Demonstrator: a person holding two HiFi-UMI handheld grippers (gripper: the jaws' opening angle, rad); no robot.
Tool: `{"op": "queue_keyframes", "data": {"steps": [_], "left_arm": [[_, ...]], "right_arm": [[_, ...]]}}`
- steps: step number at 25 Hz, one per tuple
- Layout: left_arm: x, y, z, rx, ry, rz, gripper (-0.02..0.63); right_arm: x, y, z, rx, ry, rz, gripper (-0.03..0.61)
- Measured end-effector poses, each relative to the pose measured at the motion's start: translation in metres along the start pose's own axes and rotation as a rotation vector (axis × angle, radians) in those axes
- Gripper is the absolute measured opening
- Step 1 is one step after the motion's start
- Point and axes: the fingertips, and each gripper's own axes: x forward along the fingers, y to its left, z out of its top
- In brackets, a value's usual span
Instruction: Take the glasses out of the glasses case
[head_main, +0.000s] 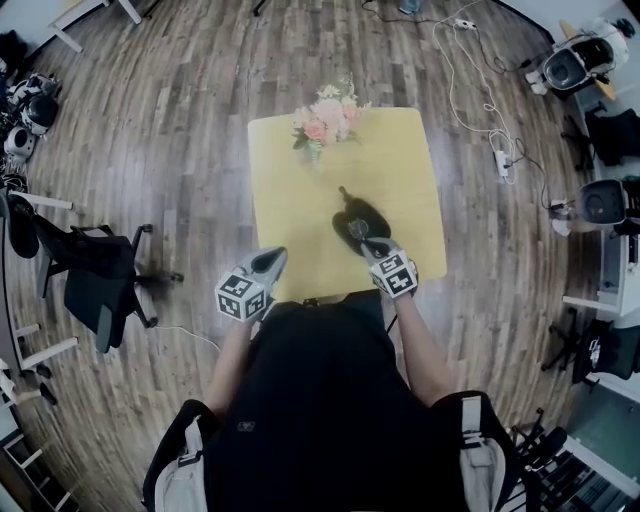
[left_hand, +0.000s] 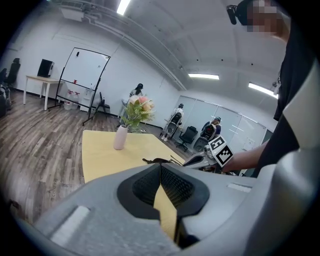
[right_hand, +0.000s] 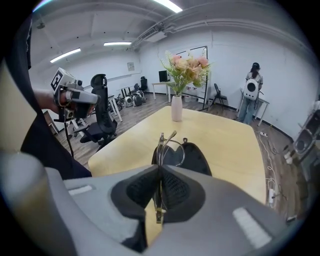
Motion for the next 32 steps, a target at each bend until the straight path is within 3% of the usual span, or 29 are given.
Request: {"op": "queue_keyframes", "data": {"steps": [8, 18, 32], "left_arm": [[0.003, -0.011, -0.005, 0.026, 0.023, -0.051, 0.012], [0.023, -0.033, -0.005, 0.056, 0.047, -0.127, 0.012], [0.029, -0.040, 0.000, 0.073, 0.066, -0.147, 0.012]], "right_arm": [[-0.032, -0.005, -0.003, 0.039, -0.112, -0.073, 0.018], [-0.057, 0.002, 0.004, 0.057, -0.205, -0.103, 0.018], [-0.068, -0.006, -0.005, 0.074, -0.203, -0.125, 0.018]]}}
